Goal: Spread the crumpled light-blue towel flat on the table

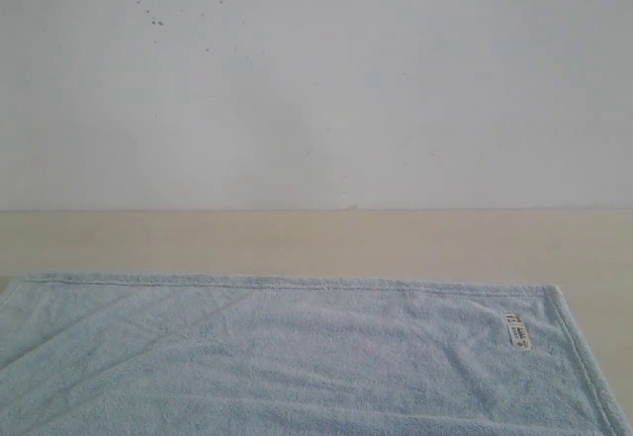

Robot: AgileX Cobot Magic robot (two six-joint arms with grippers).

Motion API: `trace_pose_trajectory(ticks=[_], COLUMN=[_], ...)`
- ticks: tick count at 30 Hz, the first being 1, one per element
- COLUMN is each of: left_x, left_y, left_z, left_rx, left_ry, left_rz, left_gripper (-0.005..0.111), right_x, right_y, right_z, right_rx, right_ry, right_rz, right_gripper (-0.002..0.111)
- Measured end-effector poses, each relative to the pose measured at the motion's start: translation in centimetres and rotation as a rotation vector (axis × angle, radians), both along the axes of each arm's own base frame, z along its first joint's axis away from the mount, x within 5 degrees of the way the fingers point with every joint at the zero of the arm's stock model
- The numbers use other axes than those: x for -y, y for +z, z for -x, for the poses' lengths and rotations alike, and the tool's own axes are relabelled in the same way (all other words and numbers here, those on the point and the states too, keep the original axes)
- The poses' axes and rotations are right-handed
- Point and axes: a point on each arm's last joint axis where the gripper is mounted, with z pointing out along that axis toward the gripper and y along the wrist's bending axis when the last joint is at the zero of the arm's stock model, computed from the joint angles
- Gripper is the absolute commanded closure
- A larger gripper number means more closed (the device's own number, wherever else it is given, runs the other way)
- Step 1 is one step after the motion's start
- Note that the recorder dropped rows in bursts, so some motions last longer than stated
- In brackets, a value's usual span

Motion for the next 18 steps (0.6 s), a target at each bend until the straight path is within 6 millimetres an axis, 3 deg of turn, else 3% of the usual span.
trace_pose_trajectory(ticks=[4, 18], left_x=[0.0, 0.0], left_y=[-1.7, -1.7], left_z=[-0.3, -0.3], left_rx=[-0.047, -0.047], left_ry=[0.002, -0.001], left_rz=[-0.018, -0.006], left_gripper=[0.103, 0.103], right_x=[0.0, 0.0], right_y=[0.0, 0.0], right_z=[0.0, 0.0], right_rx=[0.0, 0.0], right_ry=[0.0, 0.0], right_rz=[0.0, 0.0], right_gripper=[0.109, 0.109])
